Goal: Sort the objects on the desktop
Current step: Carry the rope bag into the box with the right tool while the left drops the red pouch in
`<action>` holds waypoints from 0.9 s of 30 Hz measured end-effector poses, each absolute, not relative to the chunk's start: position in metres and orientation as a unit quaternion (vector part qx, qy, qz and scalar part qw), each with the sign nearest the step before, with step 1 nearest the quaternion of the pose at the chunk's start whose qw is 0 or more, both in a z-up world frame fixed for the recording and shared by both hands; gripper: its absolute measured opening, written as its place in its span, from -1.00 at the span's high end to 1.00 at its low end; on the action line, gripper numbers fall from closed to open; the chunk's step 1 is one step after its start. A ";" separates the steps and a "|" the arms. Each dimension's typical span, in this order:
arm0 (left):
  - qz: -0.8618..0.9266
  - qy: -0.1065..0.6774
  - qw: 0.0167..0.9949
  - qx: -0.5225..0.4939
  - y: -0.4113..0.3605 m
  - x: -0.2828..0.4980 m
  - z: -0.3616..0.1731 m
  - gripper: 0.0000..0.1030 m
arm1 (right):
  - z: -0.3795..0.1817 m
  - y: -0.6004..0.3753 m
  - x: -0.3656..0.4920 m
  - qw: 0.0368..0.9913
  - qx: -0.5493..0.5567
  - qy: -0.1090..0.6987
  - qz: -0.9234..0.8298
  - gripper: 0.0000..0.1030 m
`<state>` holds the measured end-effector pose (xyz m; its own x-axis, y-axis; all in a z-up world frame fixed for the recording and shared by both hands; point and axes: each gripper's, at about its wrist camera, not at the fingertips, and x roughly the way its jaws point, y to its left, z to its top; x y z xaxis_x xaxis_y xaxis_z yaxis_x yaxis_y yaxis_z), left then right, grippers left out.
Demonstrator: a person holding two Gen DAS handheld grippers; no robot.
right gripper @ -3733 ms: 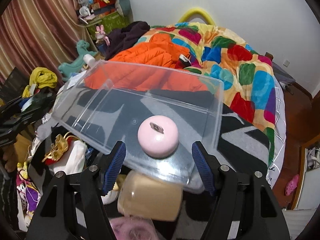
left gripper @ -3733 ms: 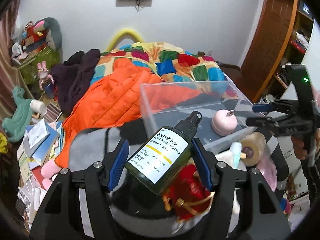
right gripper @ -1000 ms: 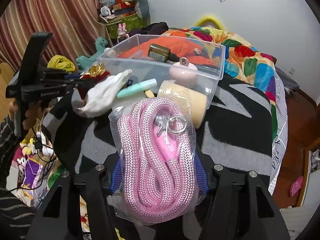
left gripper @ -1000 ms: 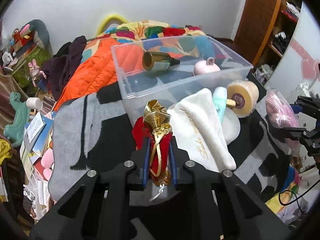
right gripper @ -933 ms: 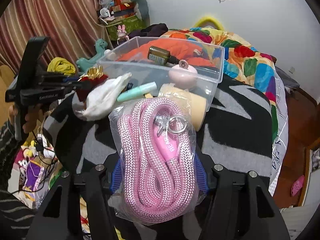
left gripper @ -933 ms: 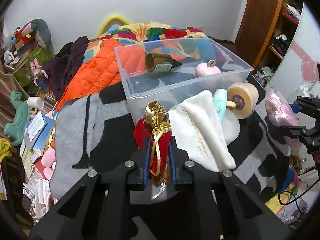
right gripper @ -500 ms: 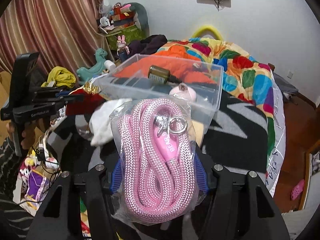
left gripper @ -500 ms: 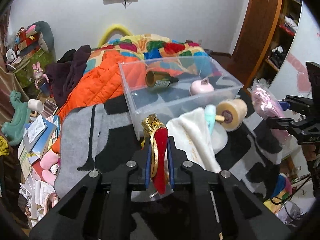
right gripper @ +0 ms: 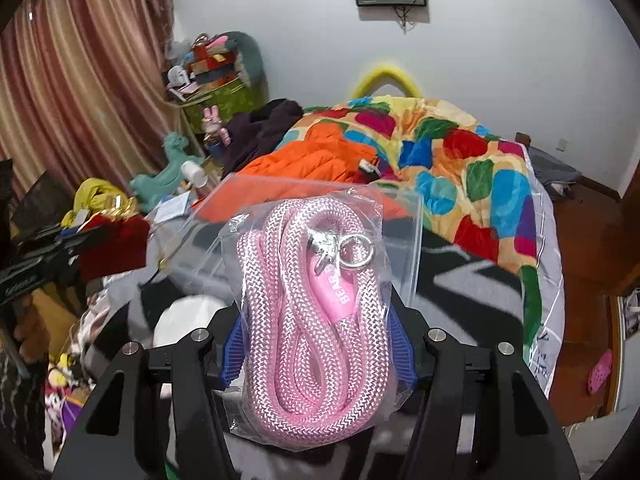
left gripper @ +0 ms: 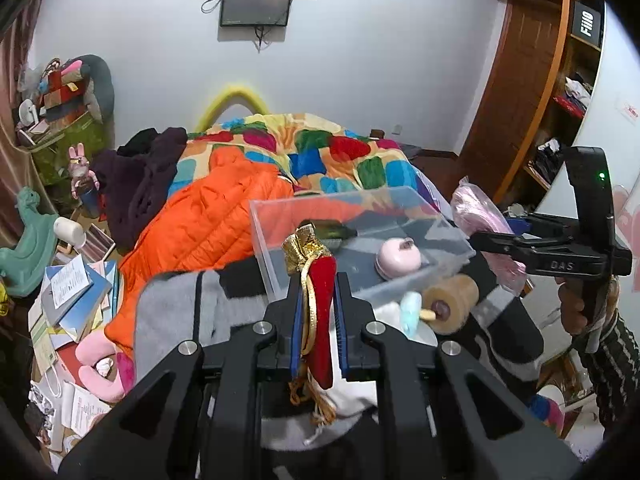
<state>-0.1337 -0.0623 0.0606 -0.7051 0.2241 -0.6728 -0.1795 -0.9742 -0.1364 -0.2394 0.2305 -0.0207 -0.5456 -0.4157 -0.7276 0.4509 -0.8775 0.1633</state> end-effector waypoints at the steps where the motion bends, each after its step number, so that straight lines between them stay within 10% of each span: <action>1: 0.924 -0.031 0.108 -0.366 -0.063 -0.137 0.061 0.74 | -0.020 0.227 -0.246 0.243 0.407 0.019 -0.880 -0.08; 27: 0.896 -0.040 0.124 -0.424 -0.048 -0.213 -0.004 0.74 | -0.069 0.134 -0.302 0.213 0.442 0.102 -0.866 -0.06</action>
